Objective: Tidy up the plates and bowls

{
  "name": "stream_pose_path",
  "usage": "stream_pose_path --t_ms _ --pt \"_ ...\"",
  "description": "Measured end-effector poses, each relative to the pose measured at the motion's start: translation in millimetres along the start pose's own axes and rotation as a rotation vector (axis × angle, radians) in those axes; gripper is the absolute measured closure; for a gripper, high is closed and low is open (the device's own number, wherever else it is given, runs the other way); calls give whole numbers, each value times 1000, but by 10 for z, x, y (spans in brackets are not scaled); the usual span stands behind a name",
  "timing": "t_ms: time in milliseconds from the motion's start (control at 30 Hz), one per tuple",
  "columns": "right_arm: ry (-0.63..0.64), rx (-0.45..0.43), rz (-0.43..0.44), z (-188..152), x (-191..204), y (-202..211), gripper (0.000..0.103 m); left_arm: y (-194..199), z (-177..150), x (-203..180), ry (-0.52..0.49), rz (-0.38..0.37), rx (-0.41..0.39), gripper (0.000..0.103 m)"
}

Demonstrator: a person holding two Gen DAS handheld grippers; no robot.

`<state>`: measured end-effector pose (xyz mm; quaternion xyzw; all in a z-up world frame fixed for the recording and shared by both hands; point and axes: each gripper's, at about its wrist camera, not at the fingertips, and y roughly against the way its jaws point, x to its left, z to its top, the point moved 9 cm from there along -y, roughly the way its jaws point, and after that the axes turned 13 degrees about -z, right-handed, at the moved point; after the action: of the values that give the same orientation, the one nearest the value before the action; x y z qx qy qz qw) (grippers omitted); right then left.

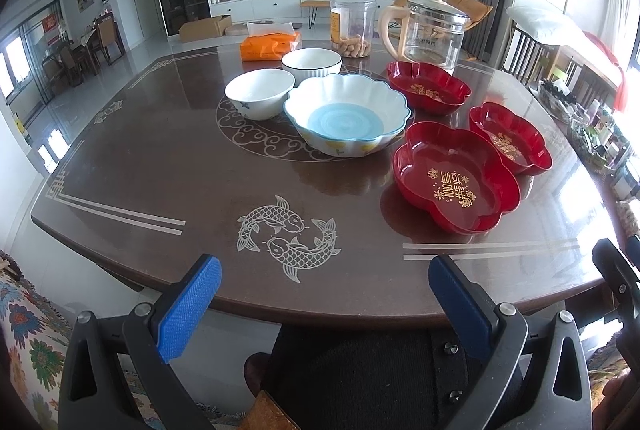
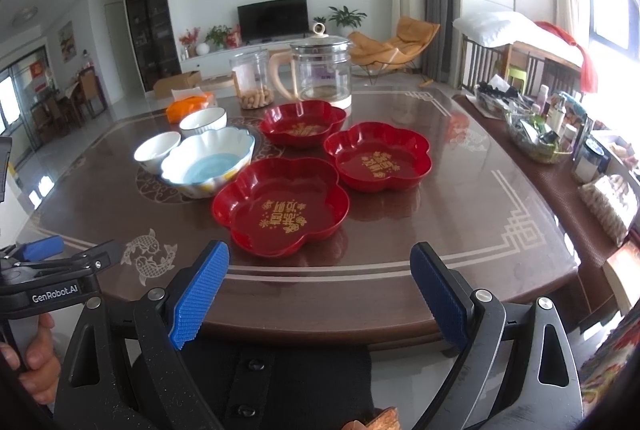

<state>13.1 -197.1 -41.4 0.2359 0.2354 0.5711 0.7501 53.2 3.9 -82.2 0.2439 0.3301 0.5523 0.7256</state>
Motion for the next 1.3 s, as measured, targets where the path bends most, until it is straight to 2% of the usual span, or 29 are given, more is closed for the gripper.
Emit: stream_pose_path --t_ms 200,367,500,567,633,700,767,867,967,1100,1233,1300 --pt "-32 -9 58 17 27 31 9 -40 -42 16 24 -15 34 0" --pt "-50 -52 101 73 43 113 9 -86 -41 35 37 -26 47 0" --pt "-32 -92 130 161 32 135 9 -143 96 17 19 -34 57 0" --pt "-47 -71 173 213 -4 53 9 -165 210 15 6 -32 43 0" --pt "-63 -14 212 247 -64 -98 9 -224 334 12 -1 -41 42 0" --pt "-48 32 216 296 -119 -286 9 -344 431 4 -3 -66 63 0" --pt "4 90 214 353 -137 -513 9 -516 494 2 5 -89 116 0" --pt "89 242 189 410 -177 -841 9 -713 587 -40 25 -143 157 0" --pt "92 347 235 498 -183 -1058 9 -920 625 -127 33 -169 194 0" --pt "60 475 298 485 -92 -1398 10 -1252 546 -198 32 -138 271 0" --pt "0 579 298 396 -30 -1707 11 -1462 475 -199 27 -95 315 1" --pt "-4 605 294 368 7 -1839 12 -1543 459 -190 32 -77 326 1"
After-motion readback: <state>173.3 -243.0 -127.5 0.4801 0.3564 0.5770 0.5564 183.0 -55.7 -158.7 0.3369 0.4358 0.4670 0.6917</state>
